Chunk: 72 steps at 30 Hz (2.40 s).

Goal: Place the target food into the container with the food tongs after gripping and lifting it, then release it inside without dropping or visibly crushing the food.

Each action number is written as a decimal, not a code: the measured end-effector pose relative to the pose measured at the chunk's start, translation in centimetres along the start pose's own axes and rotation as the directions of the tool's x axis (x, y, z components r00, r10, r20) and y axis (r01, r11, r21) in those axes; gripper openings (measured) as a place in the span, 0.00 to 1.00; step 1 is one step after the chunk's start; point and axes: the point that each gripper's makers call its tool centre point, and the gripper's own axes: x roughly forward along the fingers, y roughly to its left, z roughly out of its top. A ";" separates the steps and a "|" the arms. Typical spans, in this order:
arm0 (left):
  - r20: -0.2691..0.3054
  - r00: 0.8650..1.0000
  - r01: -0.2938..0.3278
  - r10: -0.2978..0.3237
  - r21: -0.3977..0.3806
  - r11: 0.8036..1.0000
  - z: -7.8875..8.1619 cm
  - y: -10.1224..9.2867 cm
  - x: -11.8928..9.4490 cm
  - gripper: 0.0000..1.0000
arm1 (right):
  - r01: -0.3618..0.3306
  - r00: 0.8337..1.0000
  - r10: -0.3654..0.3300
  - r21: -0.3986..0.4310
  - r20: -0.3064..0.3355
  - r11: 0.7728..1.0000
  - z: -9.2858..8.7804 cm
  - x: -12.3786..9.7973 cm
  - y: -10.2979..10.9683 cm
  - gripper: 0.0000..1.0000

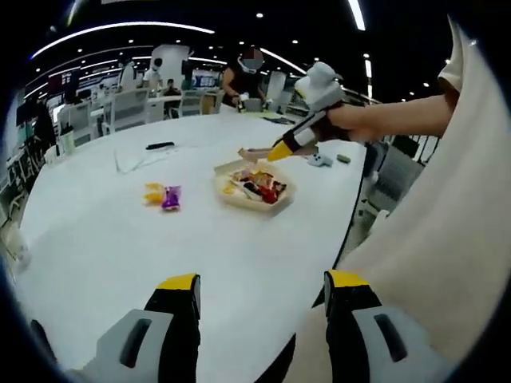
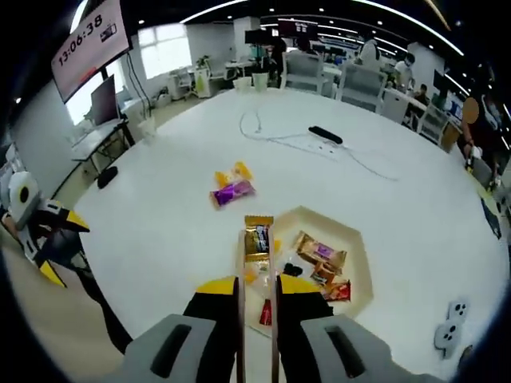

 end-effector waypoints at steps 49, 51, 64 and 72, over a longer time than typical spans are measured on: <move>-0.013 0.999 -0.036 0.036 -0.004 0.999 -0.8 0.4 -0.3 0.64 | 0.134 0.989 -0.141 0.115 0.051 0.984 -0.7 -5.0 -5.5 0.17; -0.015 0.999 -0.036 0.036 -0.004 0.999 -0.8 0.4 -0.3 0.63 | 0.134 0.989 -0.141 0.115 0.052 0.984 -0.6 -5.0 -5.5 0.17; -0.019 0.999 -0.030 0.030 -0.003 1.000 -0.8 0.4 -0.2 0.63 | 0.130 0.989 -0.137 0.122 0.049 0.984 -0.8 -4.6 -5.4 0.18; -0.020 0.999 -0.035 0.035 -0.001 0.999 -0.7 0.4 -0.3 0.63 | 0.113 0.991 -0.120 0.115 0.052 0.987 -0.5 -4.0 -4.8 0.19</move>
